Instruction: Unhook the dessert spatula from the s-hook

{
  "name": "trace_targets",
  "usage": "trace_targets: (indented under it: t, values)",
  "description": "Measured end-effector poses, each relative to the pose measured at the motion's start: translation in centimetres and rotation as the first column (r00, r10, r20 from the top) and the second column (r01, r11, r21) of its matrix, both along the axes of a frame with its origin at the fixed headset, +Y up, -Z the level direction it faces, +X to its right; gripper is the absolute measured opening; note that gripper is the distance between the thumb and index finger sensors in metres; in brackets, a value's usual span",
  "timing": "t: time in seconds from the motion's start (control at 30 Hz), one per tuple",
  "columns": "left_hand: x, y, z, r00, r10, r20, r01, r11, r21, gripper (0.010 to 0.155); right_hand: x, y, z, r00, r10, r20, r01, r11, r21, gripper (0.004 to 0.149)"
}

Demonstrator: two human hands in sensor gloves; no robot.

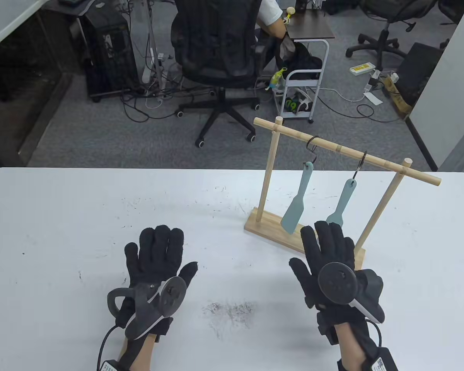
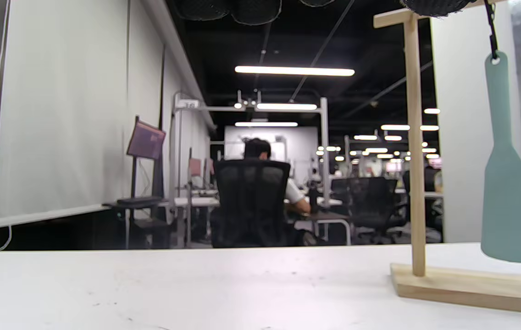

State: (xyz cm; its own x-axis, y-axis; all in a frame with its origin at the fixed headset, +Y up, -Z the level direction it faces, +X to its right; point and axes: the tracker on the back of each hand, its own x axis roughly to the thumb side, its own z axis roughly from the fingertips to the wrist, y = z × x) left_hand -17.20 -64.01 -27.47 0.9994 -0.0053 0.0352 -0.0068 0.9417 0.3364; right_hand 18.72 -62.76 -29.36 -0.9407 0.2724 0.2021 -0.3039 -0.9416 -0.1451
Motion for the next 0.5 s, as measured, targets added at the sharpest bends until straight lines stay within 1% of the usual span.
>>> trace_targets:
  t: [0.1,0.33,0.5]
  values:
    - [-0.1,0.1,0.0,1.0,-0.002,-0.004,0.002,1.0,0.002,0.082,-0.1,0.0,0.0,1.0,0.006,-0.007,-0.006,1.0,-0.016,0.074]
    - [-0.1,0.0,0.0,1.0,0.007,0.0,-0.007,1.0,0.001,0.082,0.0,0.0,0.0,1.0,-0.013,-0.015,0.013,1.0,-0.008,0.074]
    - [0.0,-0.1,-0.1,1.0,0.003,0.005,-0.002,1.0,-0.006,0.082,1.0,-0.2,-0.3,0.997,-0.072,-0.009,0.072,0.996,-0.057,0.074]
